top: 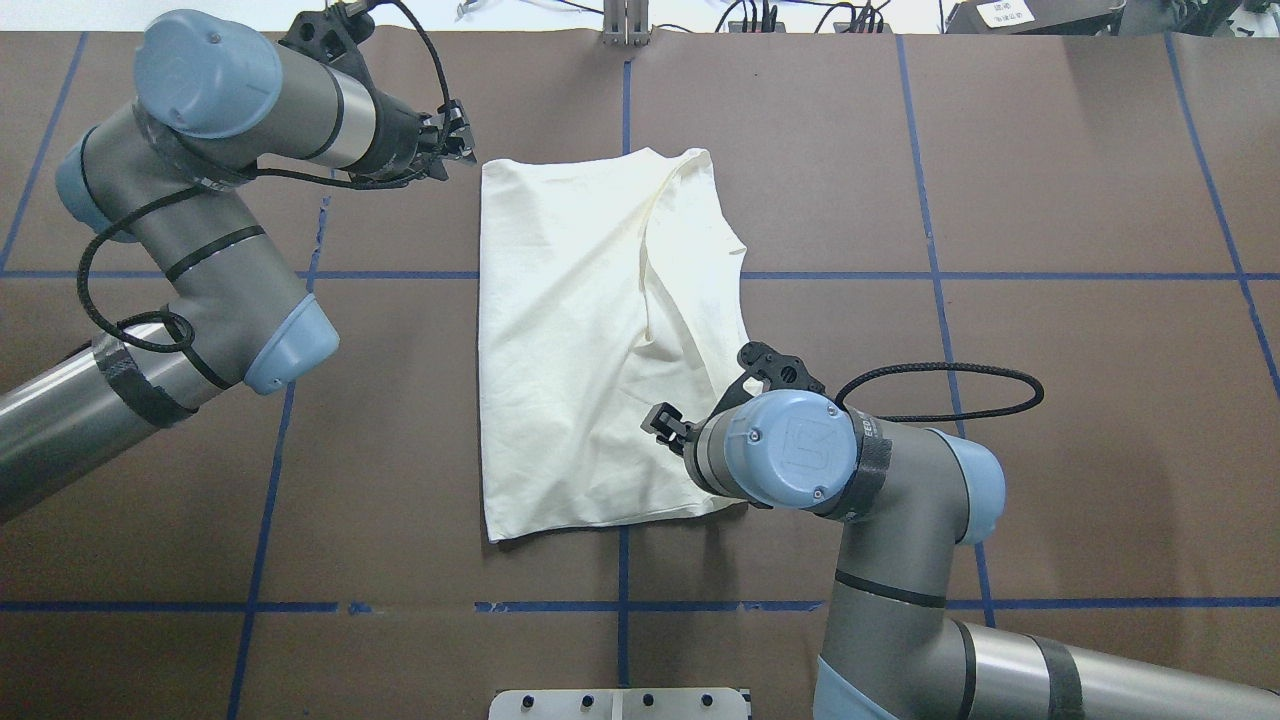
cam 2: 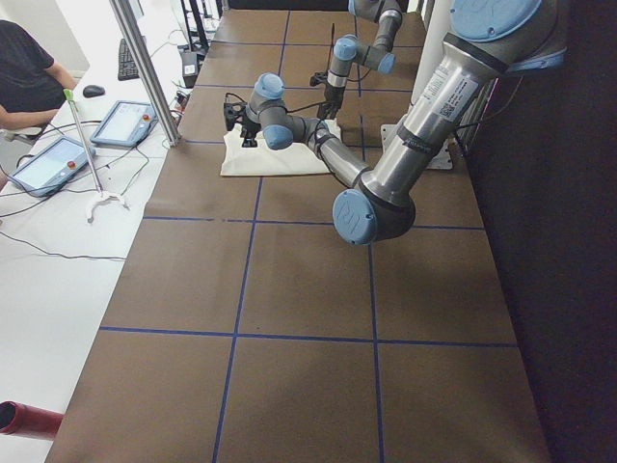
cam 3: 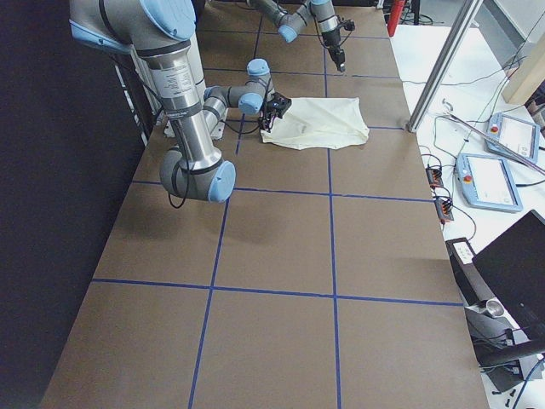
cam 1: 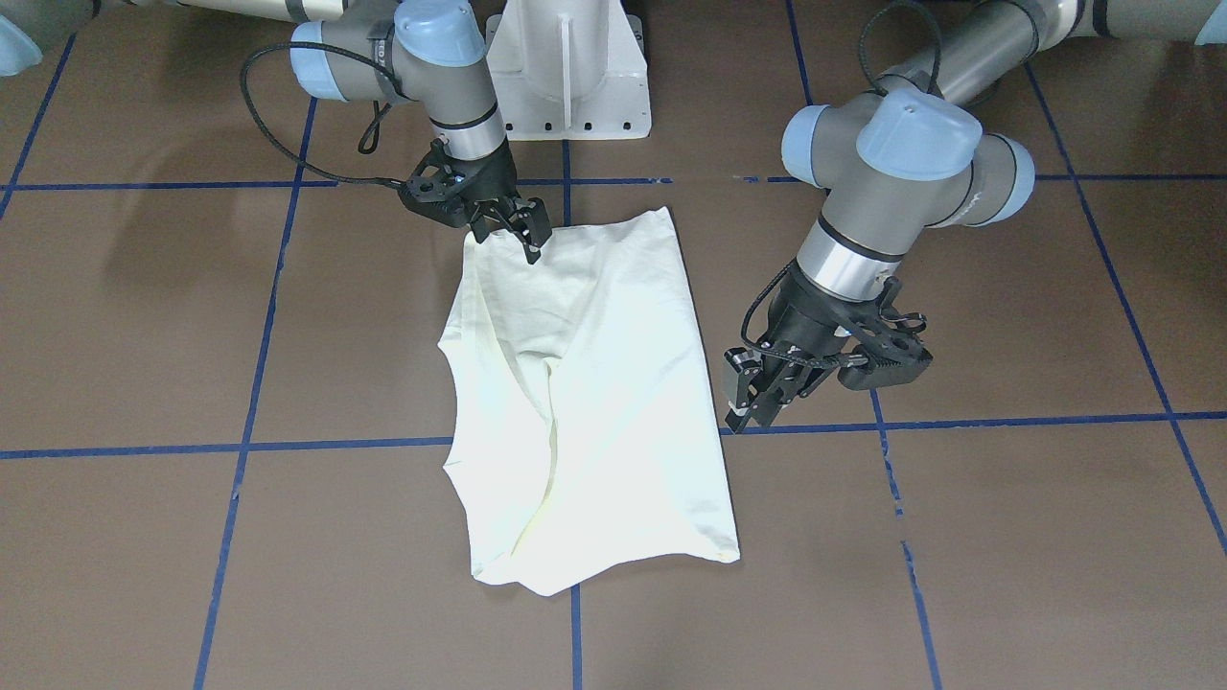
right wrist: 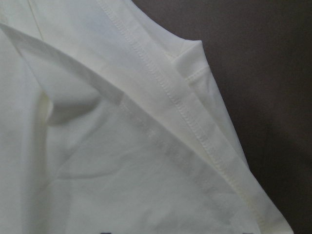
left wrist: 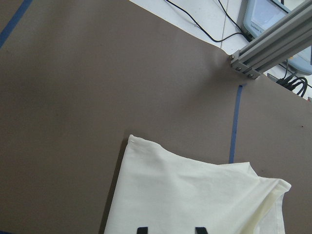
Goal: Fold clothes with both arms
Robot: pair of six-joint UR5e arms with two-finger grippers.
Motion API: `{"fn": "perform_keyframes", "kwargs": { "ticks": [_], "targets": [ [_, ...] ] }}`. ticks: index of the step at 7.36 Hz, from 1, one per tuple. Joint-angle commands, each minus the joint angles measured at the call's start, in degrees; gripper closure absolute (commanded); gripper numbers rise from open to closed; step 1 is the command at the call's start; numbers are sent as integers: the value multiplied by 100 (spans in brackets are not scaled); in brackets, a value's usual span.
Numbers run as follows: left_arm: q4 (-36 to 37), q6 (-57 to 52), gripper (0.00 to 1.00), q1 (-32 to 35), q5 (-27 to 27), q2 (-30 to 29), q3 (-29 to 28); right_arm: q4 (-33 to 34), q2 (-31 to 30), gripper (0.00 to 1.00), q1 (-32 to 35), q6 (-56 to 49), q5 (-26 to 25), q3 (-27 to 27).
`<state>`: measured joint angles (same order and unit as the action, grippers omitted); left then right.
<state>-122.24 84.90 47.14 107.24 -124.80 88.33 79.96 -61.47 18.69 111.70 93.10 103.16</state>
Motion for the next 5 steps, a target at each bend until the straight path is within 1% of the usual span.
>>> {"fn": "perform_keyframes", "kwargs": {
  "ticks": [1,3,5],
  "targets": [
    [7,0,57,-3,-1,0,0,2,-259,11,-67,1,-38,28],
    [7,-9,57,-3,-1,9,-9,-7,-243,13,-154,1,-116,-50],
    [7,-9,57,-3,-1,9,0,-7,-243,17,-155,10,-134,-51]
  ]
}}
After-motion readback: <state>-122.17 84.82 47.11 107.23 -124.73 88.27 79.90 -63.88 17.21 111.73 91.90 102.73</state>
